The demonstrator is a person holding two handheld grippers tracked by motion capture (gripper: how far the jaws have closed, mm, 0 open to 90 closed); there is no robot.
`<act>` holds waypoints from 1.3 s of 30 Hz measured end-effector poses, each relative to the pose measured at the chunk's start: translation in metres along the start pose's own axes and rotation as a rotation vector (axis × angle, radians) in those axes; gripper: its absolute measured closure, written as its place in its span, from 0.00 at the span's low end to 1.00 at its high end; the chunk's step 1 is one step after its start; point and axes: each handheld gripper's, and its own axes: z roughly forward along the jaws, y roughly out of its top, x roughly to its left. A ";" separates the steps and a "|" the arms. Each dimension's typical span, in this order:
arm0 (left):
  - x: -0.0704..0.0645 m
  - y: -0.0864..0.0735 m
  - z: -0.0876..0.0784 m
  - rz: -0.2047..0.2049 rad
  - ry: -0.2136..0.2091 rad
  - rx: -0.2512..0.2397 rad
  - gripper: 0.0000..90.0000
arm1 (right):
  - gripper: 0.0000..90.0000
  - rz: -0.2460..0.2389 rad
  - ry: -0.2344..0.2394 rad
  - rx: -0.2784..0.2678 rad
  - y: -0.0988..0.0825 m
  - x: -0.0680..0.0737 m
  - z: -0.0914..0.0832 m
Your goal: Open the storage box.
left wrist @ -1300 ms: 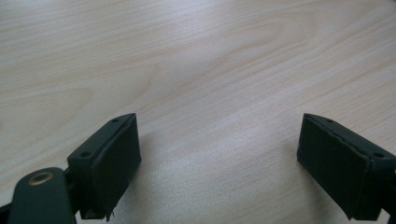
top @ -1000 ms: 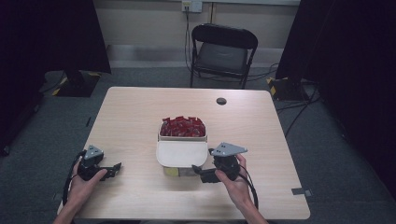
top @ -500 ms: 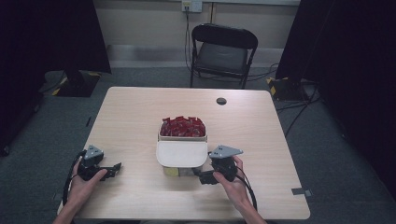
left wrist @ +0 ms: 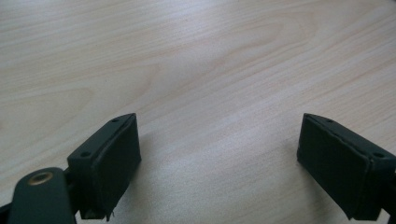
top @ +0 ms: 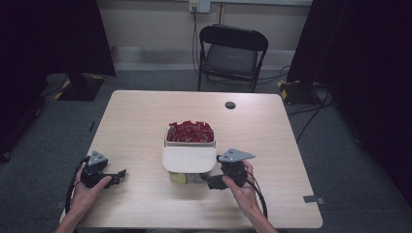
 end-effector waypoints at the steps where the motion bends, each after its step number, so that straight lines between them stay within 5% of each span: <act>1: 0.000 0.000 0.000 -0.002 0.000 0.000 0.14 | 0.15 0.003 -0.005 -0.003 0.001 0.000 0.000; 29: 0.000 0.000 0.000 -0.002 -0.001 -0.001 0.14 | 0.17 0.023 -0.011 -0.057 0.024 -0.009 -0.011; 39: 0.000 0.000 0.000 -0.003 -0.001 0.000 0.14 | 0.25 0.001 -0.001 -0.077 0.037 -0.011 -0.012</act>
